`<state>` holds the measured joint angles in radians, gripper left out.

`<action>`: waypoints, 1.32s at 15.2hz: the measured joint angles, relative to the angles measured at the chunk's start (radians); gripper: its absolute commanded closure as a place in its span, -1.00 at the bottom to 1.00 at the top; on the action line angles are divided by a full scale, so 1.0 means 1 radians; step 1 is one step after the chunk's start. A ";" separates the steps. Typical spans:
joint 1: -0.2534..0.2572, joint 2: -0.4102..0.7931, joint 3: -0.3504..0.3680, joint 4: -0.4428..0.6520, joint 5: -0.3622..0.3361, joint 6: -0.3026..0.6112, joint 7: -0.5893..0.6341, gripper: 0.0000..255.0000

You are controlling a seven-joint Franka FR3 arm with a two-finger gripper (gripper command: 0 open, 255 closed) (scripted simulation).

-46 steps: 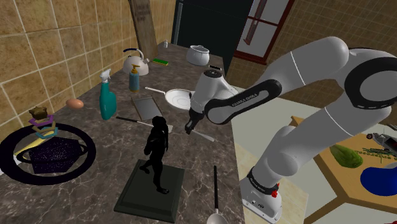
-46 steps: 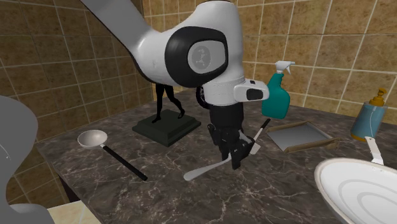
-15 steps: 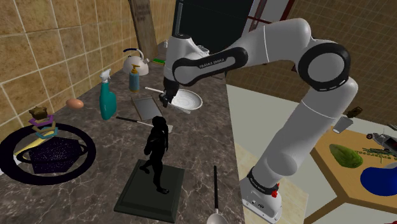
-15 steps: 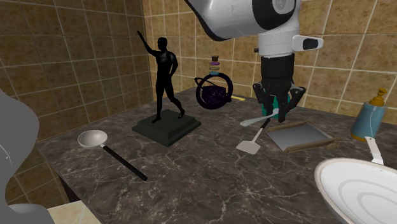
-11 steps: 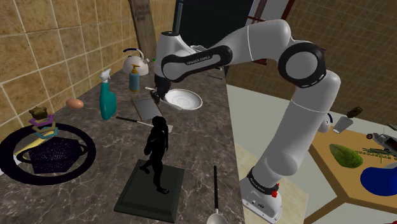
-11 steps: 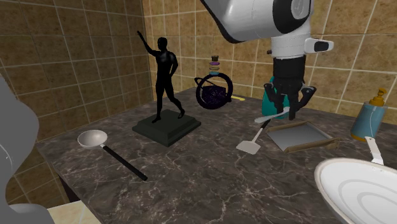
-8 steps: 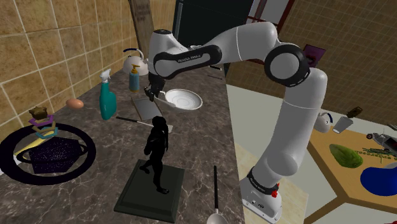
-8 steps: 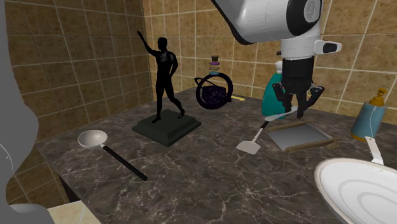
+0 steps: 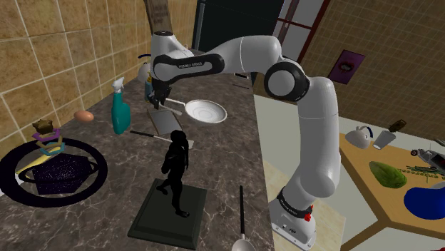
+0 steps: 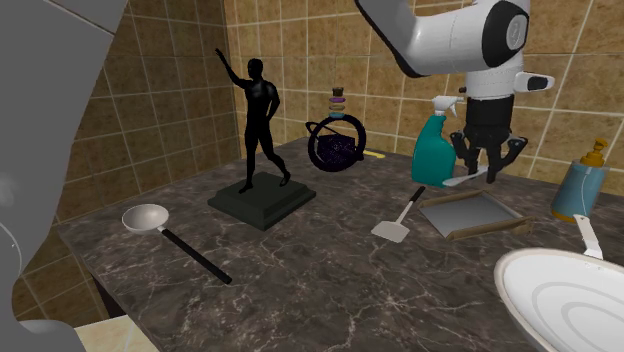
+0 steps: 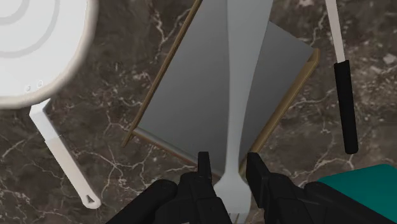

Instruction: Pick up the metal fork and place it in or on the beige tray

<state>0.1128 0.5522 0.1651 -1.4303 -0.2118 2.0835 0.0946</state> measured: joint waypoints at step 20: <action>0.002 0.023 -0.004 -0.041 -0.009 0.063 0.013 -1.00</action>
<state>0.1148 0.5754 0.1609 -1.4710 -0.2210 2.1466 0.1078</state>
